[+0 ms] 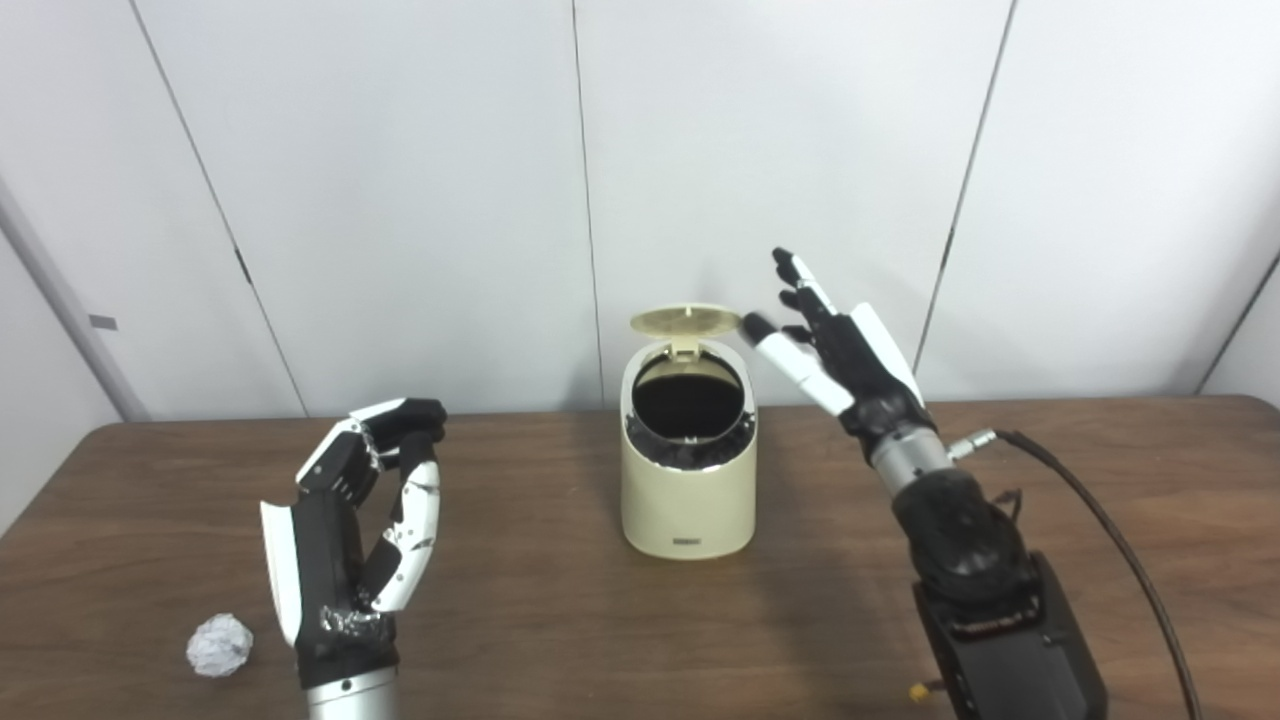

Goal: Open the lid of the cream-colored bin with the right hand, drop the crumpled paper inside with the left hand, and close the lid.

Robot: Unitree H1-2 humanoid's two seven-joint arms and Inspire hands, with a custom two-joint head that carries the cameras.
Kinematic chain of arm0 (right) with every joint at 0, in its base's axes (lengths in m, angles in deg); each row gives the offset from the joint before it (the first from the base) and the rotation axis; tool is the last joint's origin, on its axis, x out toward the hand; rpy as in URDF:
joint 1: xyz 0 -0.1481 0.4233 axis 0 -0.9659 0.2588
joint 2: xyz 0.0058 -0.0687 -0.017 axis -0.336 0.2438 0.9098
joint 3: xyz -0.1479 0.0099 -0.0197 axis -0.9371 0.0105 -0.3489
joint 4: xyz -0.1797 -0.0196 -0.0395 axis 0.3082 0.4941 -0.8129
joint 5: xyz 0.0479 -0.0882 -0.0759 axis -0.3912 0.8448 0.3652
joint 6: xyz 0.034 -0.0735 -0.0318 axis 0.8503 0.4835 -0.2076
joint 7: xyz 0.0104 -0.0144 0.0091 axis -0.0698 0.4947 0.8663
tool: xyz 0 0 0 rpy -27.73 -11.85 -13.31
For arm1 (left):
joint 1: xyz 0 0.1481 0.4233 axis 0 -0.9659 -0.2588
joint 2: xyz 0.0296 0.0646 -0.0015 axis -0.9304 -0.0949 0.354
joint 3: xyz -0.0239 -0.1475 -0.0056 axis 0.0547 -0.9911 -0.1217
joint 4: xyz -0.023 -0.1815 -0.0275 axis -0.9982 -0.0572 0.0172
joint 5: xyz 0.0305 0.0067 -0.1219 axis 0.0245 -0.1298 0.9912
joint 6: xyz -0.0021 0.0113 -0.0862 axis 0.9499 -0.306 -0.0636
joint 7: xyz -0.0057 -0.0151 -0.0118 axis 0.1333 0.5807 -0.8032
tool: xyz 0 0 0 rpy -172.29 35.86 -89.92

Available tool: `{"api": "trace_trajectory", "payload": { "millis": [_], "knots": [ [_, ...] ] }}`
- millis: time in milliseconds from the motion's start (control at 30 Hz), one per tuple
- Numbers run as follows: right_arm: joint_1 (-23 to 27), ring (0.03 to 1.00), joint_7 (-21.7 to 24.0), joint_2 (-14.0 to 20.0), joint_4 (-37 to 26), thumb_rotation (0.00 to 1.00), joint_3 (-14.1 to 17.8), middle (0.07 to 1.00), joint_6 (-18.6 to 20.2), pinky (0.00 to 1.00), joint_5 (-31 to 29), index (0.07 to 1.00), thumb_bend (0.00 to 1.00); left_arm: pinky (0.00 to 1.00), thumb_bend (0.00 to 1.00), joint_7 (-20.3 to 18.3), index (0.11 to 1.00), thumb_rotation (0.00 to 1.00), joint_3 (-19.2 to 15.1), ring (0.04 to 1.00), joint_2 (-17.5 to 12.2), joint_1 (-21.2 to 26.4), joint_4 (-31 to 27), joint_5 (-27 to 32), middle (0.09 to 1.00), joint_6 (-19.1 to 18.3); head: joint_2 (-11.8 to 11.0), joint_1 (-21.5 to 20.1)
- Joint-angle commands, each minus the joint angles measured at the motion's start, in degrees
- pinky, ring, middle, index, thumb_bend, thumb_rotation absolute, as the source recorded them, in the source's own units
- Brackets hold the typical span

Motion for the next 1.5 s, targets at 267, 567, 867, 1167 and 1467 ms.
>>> {"api": "trace_trajectory", "payload": {
  "millis": [267,567,867,1167,1467],
  "knots": [
    [-6.2,0.917,-4.1,-1.0,-14.2,0.92,4.6,0.910,-13.6,0.90,-6.9,0.877,0.72,0.52,0.24,0.1,0.594,0.40,-0.2,0.602,-0.5,1.7,-1.6,1.0,0.619,1.0,-0.1,-0.2],
    [-17.2,0.811,-10.3,-3.7,-19.6,0.76,5.6,0.786,-25.5,0.78,-4.9,0.740,0.25,0.52,0.24,-0.2,0.596,0.41,-0.2,0.605,-1.4,1.4,-1.5,1.4,0.621,1.2,-0.2,-0.1],
    [-25.3,0.764,-13.5,-4.7,-14.6,0.60,7.4,0.771,-38.3,0.67,-6.3,0.718,0.18,0.52,0.23,-0.7,0.597,0.39,-0.2,0.604,-2.1,1.0,-1.2,1.6,0.621,1.7,-0.3,-0.2],
    [-29.6,0.768,-14.2,-4.3,-12.9,0.60,8.7,0.769,-40.3,0.71,-8.8,0.724,0.20,0.51,0.30,-1.0,0.599,0.44,-1.0,0.605,-3.8,1.9,-1.2,1.2,0.625,1.2,-0.8,1.3],
    [-31.3,0.776,-13.4,0.1,-10.0,0.61,11.5,0.770,-41.8,0.73,-11.9,0.719,0.21,0.49,0.48,0.4,0.614,0.44,-4.1,0.615,-7.7,0.7,-2.8,-7.2,0.635,0.1,-1.9,9.7]
  ]
}}
